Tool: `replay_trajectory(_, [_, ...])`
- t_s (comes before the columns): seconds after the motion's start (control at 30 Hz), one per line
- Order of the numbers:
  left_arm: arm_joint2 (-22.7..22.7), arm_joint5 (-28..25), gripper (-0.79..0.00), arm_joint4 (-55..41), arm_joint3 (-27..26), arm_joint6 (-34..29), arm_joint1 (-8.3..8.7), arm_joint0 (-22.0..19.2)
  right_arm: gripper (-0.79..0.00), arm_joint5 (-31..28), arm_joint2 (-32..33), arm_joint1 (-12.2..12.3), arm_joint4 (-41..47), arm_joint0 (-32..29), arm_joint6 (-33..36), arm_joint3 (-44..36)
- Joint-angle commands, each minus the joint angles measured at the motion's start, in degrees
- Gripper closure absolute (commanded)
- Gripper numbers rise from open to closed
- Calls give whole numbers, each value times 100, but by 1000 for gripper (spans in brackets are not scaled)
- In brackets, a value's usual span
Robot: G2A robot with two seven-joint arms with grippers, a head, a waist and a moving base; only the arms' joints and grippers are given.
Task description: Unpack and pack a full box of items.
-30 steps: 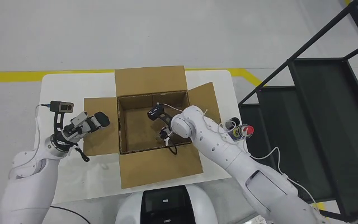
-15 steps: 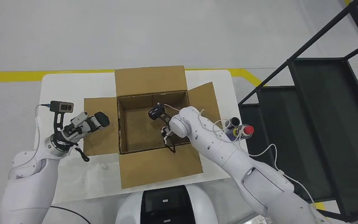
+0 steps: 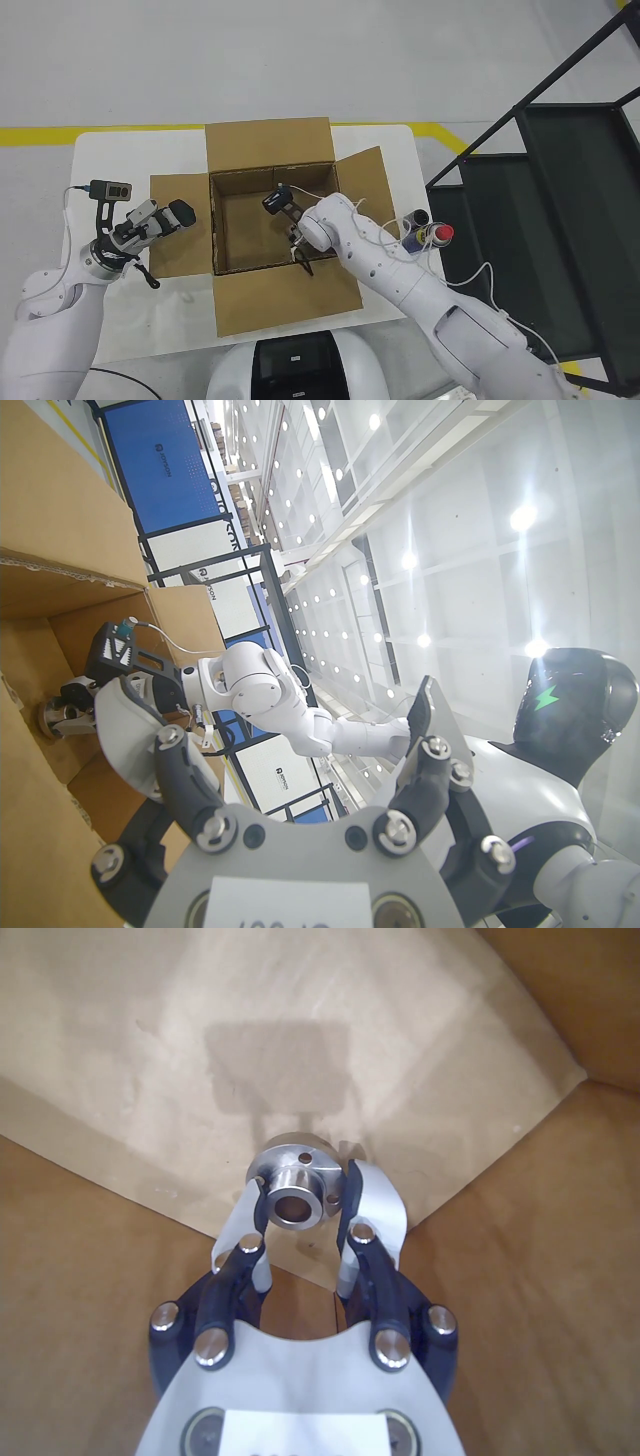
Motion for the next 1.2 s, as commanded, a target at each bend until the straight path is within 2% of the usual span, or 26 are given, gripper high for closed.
replay_trajectory(0.0, [0,0,-785,0,0,0,0,0,0,-25,87,39,-57,-85,24,-179])
replay_trajectory(0.5, [0,0,-785,0,0,0,0,0,0,-167,303,91,-164,-276,70,-494])
replay_trajectory(0.57, [0,0,-785,0,0,0,0,0,-323,-162,306,89,-182,-292,75,-558])
replay_trajectory(0.6, [0,0,-785,0,0,0,0,0,-508,-157,308,88,-193,-305,86,-594])
replay_trajectory(0.63, [0,0,-785,0,0,0,0,0,-730,-153,311,89,-206,-319,96,-628])
replay_trajectory(0.67, [0,0,-785,0,0,0,0,0,-785,-149,315,89,-213,-333,108,-658])
replay_trajectory(0.77, [0,0,-785,0,0,0,0,0,-767,-169,317,87,-231,-362,126,-697])
replay_trajectory(0.87, [0,0,-785,0,0,0,0,0,-671,-188,320,73,-199,-353,108,-637])
replay_trajectory(0.97, [0,0,-785,0,0,0,0,0,-419,-208,318,53,-153,-316,91,-534])
replay_trajectory(1.0, [0,0,-785,0,0,0,0,0,-391,-215,317,46,-135,-303,86,-497])
replay_trajectory(1.17, [0,0,-785,0,0,0,0,0,-376,-256,285,-9,-17,-192,8,-220])
